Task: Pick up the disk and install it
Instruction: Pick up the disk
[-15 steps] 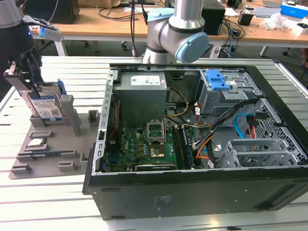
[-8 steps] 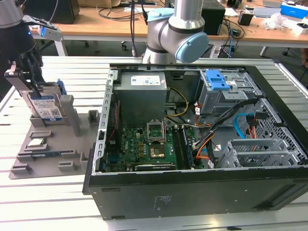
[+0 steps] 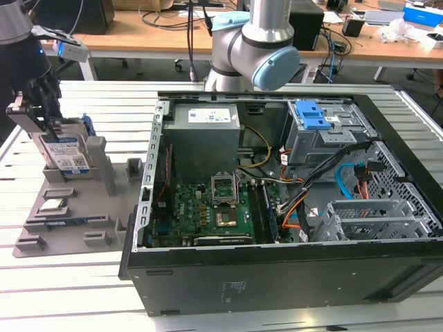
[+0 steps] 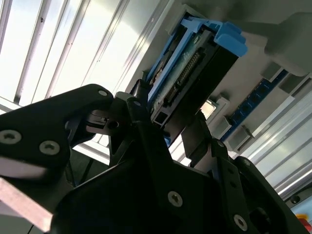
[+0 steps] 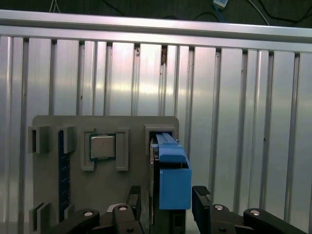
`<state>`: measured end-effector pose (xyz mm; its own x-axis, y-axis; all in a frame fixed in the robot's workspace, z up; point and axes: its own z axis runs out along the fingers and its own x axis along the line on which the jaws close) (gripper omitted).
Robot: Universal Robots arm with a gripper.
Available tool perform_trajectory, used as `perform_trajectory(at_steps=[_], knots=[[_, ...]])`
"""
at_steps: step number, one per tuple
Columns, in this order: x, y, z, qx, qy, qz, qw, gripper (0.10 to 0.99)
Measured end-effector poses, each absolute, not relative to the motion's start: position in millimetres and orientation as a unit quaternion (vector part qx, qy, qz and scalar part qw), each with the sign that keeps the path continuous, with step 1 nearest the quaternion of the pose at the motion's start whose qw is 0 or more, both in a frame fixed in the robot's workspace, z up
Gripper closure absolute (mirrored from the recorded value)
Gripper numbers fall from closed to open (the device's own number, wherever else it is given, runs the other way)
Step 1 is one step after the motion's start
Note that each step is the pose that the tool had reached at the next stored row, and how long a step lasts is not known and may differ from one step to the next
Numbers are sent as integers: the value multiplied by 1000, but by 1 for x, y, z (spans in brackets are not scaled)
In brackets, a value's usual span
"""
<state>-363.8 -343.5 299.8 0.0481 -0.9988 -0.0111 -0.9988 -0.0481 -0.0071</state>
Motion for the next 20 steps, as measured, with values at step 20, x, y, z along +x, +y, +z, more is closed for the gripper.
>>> perform_trajectory(at_steps=[20], knots=[[-364,-344,284,-724,690,1,6,545]])
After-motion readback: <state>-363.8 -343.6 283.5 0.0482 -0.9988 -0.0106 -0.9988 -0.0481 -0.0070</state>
